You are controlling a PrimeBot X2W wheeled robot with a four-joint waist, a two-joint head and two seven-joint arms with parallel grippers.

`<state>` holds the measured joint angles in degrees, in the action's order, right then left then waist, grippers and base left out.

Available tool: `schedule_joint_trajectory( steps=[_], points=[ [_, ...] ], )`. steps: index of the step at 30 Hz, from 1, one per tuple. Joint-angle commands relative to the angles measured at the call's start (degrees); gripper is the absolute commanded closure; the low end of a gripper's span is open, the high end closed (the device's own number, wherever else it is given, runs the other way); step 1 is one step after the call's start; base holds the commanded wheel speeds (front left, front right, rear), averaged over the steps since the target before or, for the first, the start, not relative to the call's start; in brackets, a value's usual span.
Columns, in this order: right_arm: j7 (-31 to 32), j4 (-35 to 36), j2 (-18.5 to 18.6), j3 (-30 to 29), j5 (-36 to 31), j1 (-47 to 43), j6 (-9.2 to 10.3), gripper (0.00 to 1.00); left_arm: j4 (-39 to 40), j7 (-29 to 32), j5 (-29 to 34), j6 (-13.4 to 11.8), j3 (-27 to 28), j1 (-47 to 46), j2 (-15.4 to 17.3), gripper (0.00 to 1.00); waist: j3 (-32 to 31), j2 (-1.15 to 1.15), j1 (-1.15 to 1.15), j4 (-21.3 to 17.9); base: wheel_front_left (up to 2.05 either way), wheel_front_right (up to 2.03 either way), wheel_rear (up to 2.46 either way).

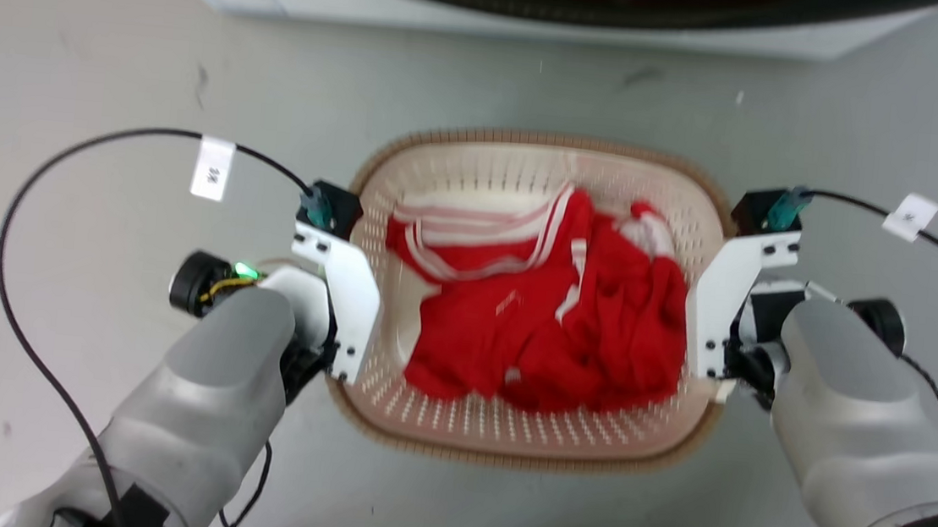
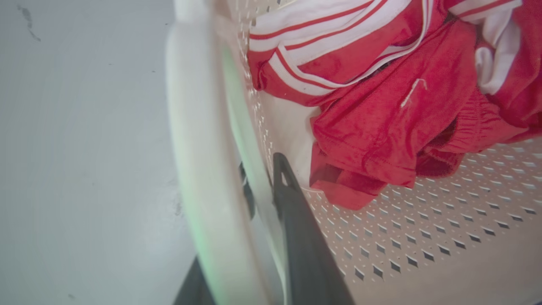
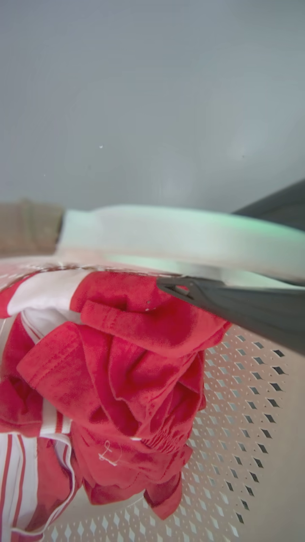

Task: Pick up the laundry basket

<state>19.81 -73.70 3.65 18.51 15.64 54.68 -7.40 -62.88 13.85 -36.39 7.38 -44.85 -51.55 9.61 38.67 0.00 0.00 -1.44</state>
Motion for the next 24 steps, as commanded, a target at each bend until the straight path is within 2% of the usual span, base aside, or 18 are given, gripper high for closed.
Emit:
schedule_joint_trajectory(
  steps=[1,5,11,19,24],
  points=[
    [1.69,-0.12,-0.15,0.29,-0.64,-1.58,-0.16,1.00,1.32,1.13,-0.92,0.10,-1.52,1.02,0.34,1.00,-6.65,0.00,0.00,0.33,0.00,0.00,0.00],
    [6.76,-0.15,-0.29,0.78,-1.00,-4.12,-0.16,1.00,4.22,6.33,-5.22,0.14,-5.74,3.25,2.15,1.00,-13.69,0.00,0.00,0.54,0.00,0.00,0.00],
    [11.17,-0.18,-0.33,2.02,-0.36,-6.80,-0.13,1.00,8.27,13.07,-10.88,0.15,-12.28,5.99,6.48,1.00,-21.92,0.00,0.00,0.34,0.00,0.00,0.00],
    [15.55,1.25,-0.29,6.11,2.64,-10.63,-0.08,1.00,11.68,19.31,-17.77,0.15,-18.05,8.51,10.56,1.00,-30.40,0.00,0.00,-0.11,0.00,0.00,0.00],
    [17.57,2.76,-0.21,8.48,5.56,-12.98,-0.08,1.00,12.72,20.80,-21.08,0.15,-20.31,9.79,11.87,1.00,-34.31,0.00,0.00,-0.33,0.00,0.00,0.00]
  ],
)
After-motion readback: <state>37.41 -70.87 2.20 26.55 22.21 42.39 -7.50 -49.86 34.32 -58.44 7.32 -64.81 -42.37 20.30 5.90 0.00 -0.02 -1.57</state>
